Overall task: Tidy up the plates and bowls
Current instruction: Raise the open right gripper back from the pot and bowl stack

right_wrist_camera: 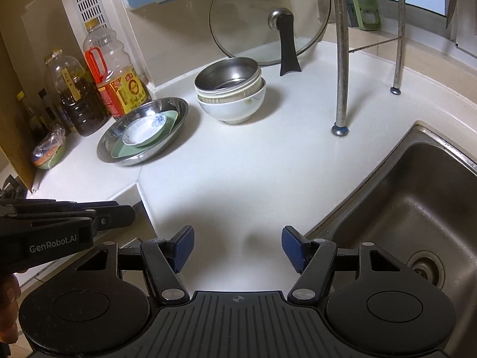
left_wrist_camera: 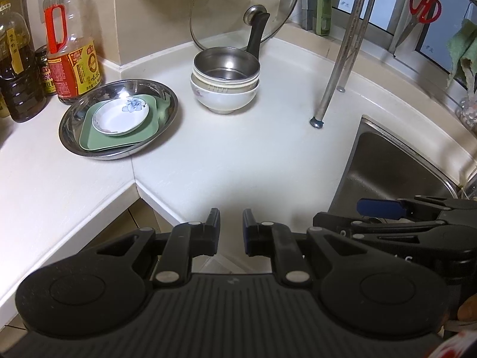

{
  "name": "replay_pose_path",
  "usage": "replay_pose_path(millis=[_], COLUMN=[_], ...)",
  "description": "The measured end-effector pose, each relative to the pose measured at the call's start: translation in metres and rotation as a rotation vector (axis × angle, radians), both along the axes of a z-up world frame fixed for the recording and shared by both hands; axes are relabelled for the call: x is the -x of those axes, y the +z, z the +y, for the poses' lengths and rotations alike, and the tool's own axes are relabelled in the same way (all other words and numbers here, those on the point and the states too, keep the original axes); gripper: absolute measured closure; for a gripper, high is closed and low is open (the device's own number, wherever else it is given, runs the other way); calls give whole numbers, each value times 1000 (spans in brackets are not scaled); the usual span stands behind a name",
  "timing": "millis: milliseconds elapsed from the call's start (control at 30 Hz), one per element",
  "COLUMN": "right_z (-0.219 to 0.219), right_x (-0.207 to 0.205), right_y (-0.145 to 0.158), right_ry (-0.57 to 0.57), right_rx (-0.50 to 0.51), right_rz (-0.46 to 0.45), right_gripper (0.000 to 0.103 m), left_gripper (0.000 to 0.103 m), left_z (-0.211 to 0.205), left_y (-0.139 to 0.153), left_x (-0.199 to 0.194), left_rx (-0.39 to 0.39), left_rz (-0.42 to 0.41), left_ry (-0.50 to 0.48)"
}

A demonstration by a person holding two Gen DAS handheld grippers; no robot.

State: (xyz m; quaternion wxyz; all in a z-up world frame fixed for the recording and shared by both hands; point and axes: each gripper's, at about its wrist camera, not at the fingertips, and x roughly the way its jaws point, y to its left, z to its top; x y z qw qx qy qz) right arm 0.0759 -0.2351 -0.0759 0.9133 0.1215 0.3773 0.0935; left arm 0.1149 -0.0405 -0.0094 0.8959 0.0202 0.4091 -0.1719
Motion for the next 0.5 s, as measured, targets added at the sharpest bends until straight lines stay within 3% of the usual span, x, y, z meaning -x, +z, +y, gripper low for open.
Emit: replay_pose_path(millis=[500], right_z=[6], right_x=[-27], right_y=[-8], right_ry=[-19], right_rx=[3], right_rz=[39], right_gripper=[38], left_gripper=[90], left_z=[9], left_y=[-8], left_x=[-27], left_rx=[14], left_rz=[23], left_ry=[-18])
